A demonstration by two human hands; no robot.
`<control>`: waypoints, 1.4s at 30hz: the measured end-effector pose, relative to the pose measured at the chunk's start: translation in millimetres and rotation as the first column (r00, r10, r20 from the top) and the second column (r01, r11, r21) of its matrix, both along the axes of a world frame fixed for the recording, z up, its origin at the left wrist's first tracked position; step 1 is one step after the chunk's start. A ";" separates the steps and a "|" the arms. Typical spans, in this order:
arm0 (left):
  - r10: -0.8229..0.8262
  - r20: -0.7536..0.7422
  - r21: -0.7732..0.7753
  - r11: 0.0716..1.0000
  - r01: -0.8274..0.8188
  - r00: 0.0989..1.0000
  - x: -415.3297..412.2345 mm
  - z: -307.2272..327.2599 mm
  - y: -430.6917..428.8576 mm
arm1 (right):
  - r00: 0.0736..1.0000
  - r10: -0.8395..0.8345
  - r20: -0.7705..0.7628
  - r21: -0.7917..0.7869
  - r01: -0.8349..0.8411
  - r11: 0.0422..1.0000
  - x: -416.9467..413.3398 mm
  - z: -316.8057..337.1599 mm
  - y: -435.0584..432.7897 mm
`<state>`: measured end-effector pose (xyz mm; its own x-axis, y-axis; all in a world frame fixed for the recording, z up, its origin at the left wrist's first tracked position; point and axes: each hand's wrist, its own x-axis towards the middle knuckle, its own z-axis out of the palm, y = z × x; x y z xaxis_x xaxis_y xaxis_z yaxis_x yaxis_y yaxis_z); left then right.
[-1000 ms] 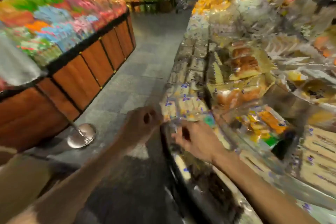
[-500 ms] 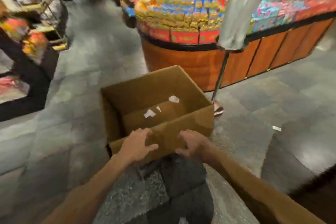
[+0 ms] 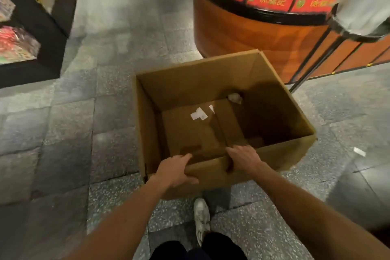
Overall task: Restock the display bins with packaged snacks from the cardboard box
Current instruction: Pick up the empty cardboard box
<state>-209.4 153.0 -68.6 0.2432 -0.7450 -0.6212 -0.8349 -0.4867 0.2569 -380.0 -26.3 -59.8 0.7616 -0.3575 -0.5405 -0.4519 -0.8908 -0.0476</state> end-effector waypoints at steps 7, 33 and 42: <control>-0.206 0.057 -0.115 0.971 0.211 0.977 66.7 51.0 -48.8 | 0.999 -0.047 0.025 -0.039 0.048 0.998 62.8 48.6 -39.0; -0.821 0.177 -0.501 0.400 0.768 0.543 71.4 430.4 -86.8 | 0.514 -0.707 0.485 -0.071 0.829 0.554 -22.8 401.2 134.6; -0.924 0.267 -0.532 0.096 0.841 0.275 -111.4 517.2 76.5 | 0.223 -0.747 0.627 -0.060 0.969 0.239 -175.2 464.6 381.5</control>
